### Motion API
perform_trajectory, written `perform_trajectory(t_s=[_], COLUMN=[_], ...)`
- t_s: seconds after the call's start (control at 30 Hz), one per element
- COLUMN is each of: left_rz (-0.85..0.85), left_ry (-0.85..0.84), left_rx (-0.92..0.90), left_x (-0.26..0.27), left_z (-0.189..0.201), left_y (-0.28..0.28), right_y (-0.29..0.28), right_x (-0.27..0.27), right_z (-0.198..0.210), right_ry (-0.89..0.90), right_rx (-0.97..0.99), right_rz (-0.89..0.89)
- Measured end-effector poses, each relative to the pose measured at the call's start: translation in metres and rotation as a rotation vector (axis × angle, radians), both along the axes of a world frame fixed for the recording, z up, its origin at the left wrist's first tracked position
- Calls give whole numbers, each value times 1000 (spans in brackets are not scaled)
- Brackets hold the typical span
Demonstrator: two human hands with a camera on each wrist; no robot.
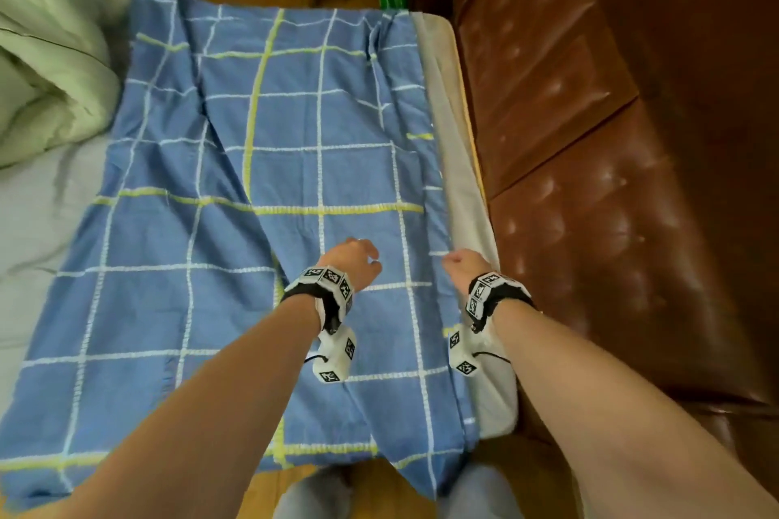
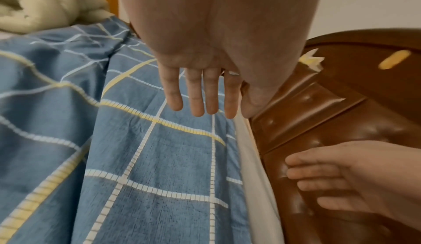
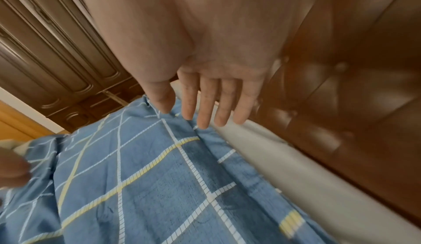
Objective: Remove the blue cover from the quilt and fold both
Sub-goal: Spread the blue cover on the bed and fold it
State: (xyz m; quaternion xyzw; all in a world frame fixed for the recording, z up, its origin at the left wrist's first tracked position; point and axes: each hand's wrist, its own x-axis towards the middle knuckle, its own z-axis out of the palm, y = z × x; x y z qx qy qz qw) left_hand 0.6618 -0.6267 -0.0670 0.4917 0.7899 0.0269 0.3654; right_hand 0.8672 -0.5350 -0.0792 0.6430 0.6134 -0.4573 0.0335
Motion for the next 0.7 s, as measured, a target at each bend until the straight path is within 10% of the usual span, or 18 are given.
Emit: perform_trajectory(t_s=[0.37,0.7], left_rz=[304,191], left_ry=[-112,-39], left_rx=[-164,-221], left_x=[24,73], left_z=[-256,-247], left_y=[48,95], right_y=[110,171], right_x=[-67,10], right_z=[-273,-241], right_ry=[96,0], right_rx=[-218,210], right_rz=[-141,-239])
